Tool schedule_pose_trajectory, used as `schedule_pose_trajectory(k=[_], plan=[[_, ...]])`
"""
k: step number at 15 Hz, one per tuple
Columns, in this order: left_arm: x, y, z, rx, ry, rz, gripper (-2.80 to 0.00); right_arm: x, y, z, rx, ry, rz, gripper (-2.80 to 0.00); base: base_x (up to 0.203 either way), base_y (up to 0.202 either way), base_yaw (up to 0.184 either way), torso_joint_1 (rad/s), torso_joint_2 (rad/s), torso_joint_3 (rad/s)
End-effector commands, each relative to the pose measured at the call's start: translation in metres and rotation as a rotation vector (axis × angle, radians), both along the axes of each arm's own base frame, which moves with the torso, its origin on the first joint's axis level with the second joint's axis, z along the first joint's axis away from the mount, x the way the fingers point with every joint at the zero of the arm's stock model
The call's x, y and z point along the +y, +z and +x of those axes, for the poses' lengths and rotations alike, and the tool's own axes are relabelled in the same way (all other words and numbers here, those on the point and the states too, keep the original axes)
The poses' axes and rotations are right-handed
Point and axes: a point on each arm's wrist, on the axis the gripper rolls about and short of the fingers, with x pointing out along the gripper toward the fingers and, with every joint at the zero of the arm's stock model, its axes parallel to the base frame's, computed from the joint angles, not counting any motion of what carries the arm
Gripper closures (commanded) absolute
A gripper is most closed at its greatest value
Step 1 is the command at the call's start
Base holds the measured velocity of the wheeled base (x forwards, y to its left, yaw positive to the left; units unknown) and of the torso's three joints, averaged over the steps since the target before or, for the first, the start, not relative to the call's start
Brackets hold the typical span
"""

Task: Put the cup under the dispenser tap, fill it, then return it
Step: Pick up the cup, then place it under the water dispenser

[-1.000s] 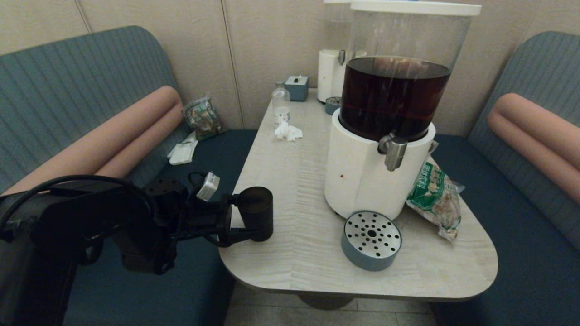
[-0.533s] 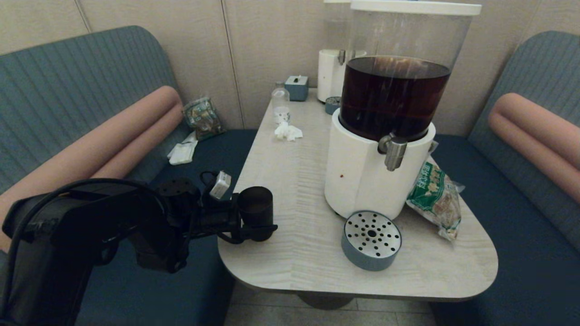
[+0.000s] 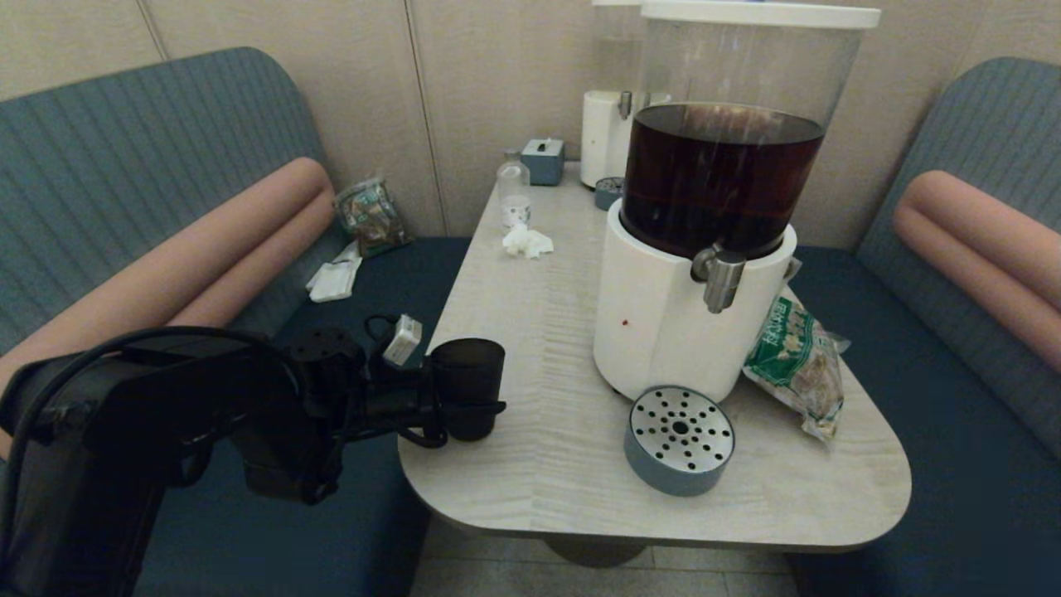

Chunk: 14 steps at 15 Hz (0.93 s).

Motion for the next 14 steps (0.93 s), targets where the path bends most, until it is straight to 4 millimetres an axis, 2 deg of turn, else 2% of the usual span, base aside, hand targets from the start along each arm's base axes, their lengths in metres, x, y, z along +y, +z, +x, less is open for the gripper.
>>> schedule_pose_trajectory(k=[1, 4, 6, 8, 10, 12, 14], plan=[[0.002, 0.017, -0.01, -0.024, -0.005, -0.004, 0.0, 0.0, 0.0, 0.0, 0.0, 0.001, -0.001, 0.0, 0.0, 0.0, 0.0, 0.0, 0.0, 0.0], [0.002, 0.054, -0.032, -0.08, -0.014, -0.014, 0.0, 0.0, 0.0, 0.0, 0.002, 0.001, -0.001, 0.0, 0.0, 0.0, 0.0, 0.0, 0.0, 0.0], [-0.013, 0.082, -0.049, -0.138, -0.062, -0.029, 0.0, 0.0, 0.0, 0.0, 0.002, 0.001, -0.001, 0.0, 0.0, 0.0, 0.0, 0.0, 0.0, 0.0], [-0.037, 0.092, -0.057, -0.137, -0.116, -0.05, 0.0, 0.0, 0.0, 0.0, 0.002, 0.001, -0.001, 0.0, 0.0, 0.0, 0.0, 0.0, 0.0, 0.0], [-0.064, 0.101, -0.053, -0.151, -0.121, -0.09, 0.0, 0.0, 0.0, 0.0, 0.002, 0.001, -0.001, 0.0, 0.0, 0.0, 0.0, 0.0, 0.0, 0.0], [-0.093, 0.099, -0.055, -0.123, -0.128, -0.12, 0.0, 0.0, 0.0, 0.0, 0.002, 0.001, -0.001, 0.0, 0.0, 0.0, 0.0, 0.0, 0.0, 0.0], [-0.115, 0.096, -0.047, -0.125, -0.107, -0.152, 0.0, 0.0, 0.0, 0.0, 0.002, 0.001, -0.001, 0.0, 0.0, 0.0, 0.0, 0.0, 0.0, 0.0]])
